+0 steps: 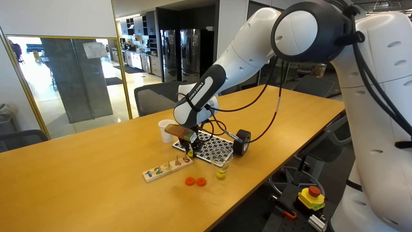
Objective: Put the yellow coins in the transparent cup and the orange coins in the white cup
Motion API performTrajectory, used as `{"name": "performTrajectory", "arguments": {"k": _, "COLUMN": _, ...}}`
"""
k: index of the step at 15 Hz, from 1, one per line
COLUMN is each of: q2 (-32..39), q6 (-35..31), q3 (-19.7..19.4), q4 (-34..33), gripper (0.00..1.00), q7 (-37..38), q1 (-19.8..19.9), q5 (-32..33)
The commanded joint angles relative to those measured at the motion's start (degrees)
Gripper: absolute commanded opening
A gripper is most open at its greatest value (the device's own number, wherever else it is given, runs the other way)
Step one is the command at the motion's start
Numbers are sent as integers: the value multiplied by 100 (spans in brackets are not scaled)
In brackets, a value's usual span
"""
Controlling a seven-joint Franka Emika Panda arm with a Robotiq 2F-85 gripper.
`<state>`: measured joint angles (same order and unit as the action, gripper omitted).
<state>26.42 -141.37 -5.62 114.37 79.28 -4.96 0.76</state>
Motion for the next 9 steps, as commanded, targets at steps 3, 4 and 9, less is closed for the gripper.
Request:
{"name": "performTrajectory", "arguments": {"k": 3, "q2": -1022, "q6": 119, "q3": -256, "q4": 592, "gripper": 17, "q7": 420, "q1": -220, "q5": 272}}
{"name": "performTrajectory", "arguments": {"k": 4, "q2": -1234, "q6": 188, "q3": -240, "q4": 718, "gripper": 17, "q7": 440, "q1": -206, "q5": 290}}
{"name": "performTrajectory", "arguments": {"k": 9, "q2": -2346, "q6": 738, "q3": 49, "q4": 1357, "gripper": 17, "q7": 182, "q1": -46, "q5": 152}}
